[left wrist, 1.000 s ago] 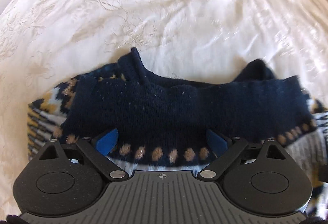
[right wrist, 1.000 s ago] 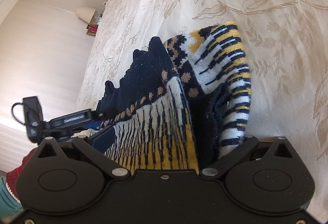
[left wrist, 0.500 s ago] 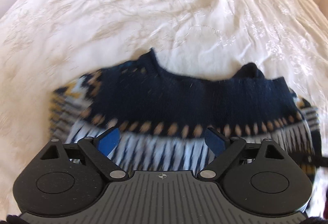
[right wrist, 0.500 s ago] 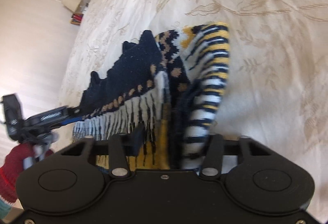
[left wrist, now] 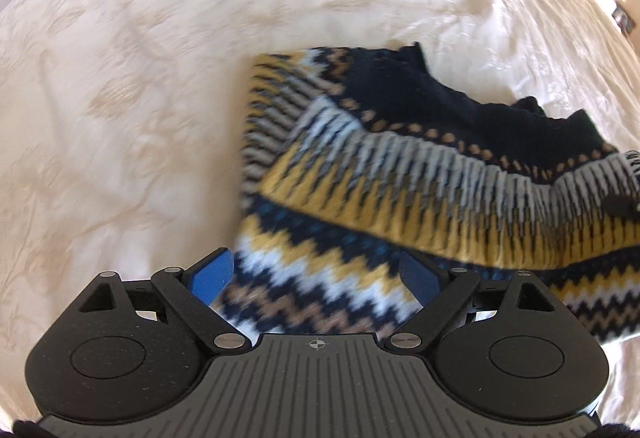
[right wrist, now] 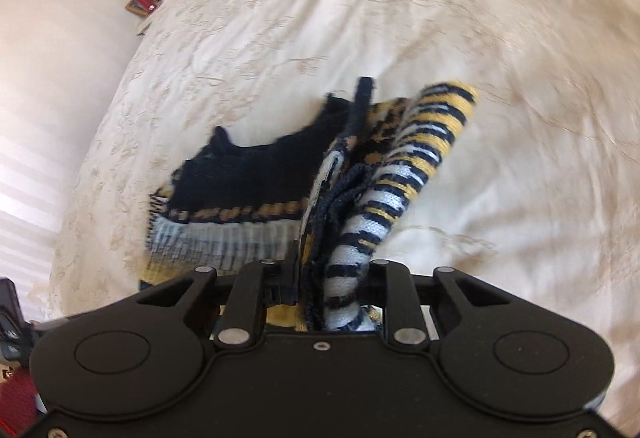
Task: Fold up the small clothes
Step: 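Fold the held side edge inward over the middle and open the right gripper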
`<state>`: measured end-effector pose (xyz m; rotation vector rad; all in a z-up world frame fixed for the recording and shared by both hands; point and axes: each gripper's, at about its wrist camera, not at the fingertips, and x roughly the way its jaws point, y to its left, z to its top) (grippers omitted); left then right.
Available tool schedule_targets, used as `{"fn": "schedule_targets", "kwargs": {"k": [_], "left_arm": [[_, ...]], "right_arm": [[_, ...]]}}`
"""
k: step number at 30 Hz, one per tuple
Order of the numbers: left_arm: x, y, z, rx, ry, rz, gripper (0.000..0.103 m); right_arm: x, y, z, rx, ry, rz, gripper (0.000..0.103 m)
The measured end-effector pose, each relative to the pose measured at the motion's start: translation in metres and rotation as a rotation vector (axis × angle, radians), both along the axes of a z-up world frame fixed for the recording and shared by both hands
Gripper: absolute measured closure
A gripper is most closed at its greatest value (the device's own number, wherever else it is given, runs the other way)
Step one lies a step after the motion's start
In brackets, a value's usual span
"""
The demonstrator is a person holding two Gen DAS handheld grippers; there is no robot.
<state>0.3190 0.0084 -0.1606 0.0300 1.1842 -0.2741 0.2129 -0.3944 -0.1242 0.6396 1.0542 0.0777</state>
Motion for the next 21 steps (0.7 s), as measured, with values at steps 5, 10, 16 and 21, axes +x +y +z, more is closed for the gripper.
{"fn": "schedule_targets", "kwargs": {"k": [5, 10, 16, 21], "left_arm": [[-0.007, 0.032, 0.004, -0.027, 0.0, 0.009, 0.012], [-0.01, 0.061, 0.007, -0.041, 0.003, 0.004, 0.012], [-0.008, 0.093, 0.006, -0.041, 0.006, -0.003, 0.012], [-0.006, 0.114, 0.004, -0.041, 0.013, 0.006, 0.012]], "right_arm": [[0.023, 0.048, 0.022, -0.02, -0.011, 0.019, 0.072], [0.046, 0.098, 0.026, -0.024, -0.013, 0.049, 0.072], [0.072, 0.166, 0.018, -0.044, 0.011, 0.115, 0.073], [0.088, 0.212, 0.005, -0.12, 0.054, 0.174, 0.073]]}}
